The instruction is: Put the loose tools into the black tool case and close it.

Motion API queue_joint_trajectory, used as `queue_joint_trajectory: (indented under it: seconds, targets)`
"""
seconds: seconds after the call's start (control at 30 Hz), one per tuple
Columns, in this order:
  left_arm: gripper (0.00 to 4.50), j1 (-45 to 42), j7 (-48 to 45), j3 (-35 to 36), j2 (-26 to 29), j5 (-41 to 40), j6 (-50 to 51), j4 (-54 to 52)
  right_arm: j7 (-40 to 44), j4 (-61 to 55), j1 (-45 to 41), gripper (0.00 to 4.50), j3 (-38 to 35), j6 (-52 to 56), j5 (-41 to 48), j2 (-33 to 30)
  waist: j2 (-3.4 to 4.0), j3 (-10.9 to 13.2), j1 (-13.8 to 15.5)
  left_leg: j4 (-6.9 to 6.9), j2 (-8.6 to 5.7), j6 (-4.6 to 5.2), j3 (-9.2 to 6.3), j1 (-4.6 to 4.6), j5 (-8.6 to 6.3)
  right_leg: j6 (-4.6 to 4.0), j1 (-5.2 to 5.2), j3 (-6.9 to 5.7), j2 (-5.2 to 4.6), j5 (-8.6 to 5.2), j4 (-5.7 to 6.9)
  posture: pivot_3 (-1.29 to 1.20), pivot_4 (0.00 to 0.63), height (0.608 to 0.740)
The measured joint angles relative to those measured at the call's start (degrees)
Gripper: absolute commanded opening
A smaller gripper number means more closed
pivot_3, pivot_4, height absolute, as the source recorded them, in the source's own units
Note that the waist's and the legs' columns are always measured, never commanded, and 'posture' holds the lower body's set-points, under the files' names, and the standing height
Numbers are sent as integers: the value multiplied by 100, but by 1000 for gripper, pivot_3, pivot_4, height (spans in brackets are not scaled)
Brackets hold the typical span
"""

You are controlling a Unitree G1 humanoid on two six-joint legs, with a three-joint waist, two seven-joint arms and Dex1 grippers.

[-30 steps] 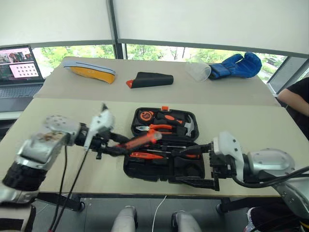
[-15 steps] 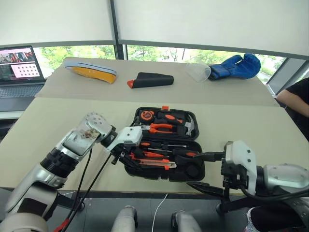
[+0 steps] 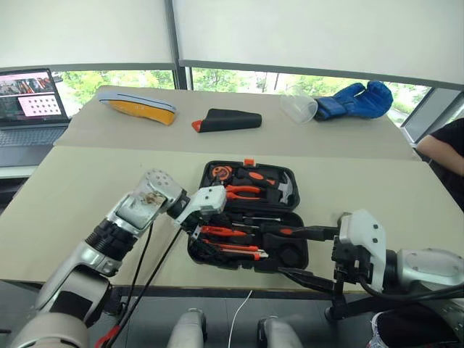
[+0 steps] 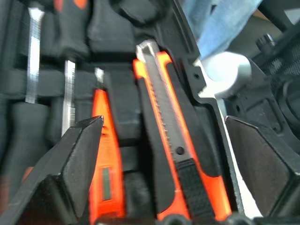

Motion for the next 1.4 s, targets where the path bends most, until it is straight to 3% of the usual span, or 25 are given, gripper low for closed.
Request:
queue_joint_trajectory:
  seconds: [0.1, 0.4, 0.57, 0.83, 1.1, 1.23, 1.4]
  targets:
    - [3470, -13, -65, 114, 96, -89, -7, -21, 6, 6, -14, 4500, 12, 0, -8, 0, 0, 0, 4, 0, 0, 0, 0, 1, 0, 0, 2, 0, 0, 0, 0, 0, 150, 740]
    - [68, 14, -199, -289, 1097, -612, -565, -211, 51, 120, -157, 4500, 139, -5, -76, -1, 1, 0, 3, 1, 1, 0, -1, 1, 0, 0, 2, 1, 0, 0, -1, 0, 150, 740]
    - [20, 17, -210, -572, 1409, -664, -983, -339, 79, 191, -176, 4500, 211, -7, -124, 1, 1, -1, 29, 2, -1, 0, 0, 0, 0, -1, 6, 1, 0, 0, -2, 0, 150, 740]
    - [20, 306, -88, -677, 855, 201, -1605, -256, 67, 196, -221, 4500, 222, -7, -121, 9, 2, -1, 32, 7, -1, 1, 0, 1, 1, 0, 8, 1, 0, 0, 3, 0, 150, 740]
    - [20, 226, -192, -554, 702, 266, -1397, -112, 16, 205, -222, 4500, 220, -7, -84, 50, 2, -1, 27, 11, -1, 3, -2, 2, 2, 1, 10, 1, 0, 2, 9, 0, 150, 740]
    - [20, -98, -207, -332, 672, -103, -1134, -14, 4, 204, -222, 4500, 221, -7, -66, 66, 2, -1, 24, 13, -1, 4, -2, 2, 3, 1, 10, 2, 0, 2, 9, 0, 150, 740]
    - [20, -206, -177, -267, 174, -33, -1342, 141, 5, 205, -223, 4500, 223, -7, -65, 68, 2, -1, 24, 13, -3, 6, -2, -2, 4, 2, 12, 3, 1, 1, 5, 0, 150, 740]
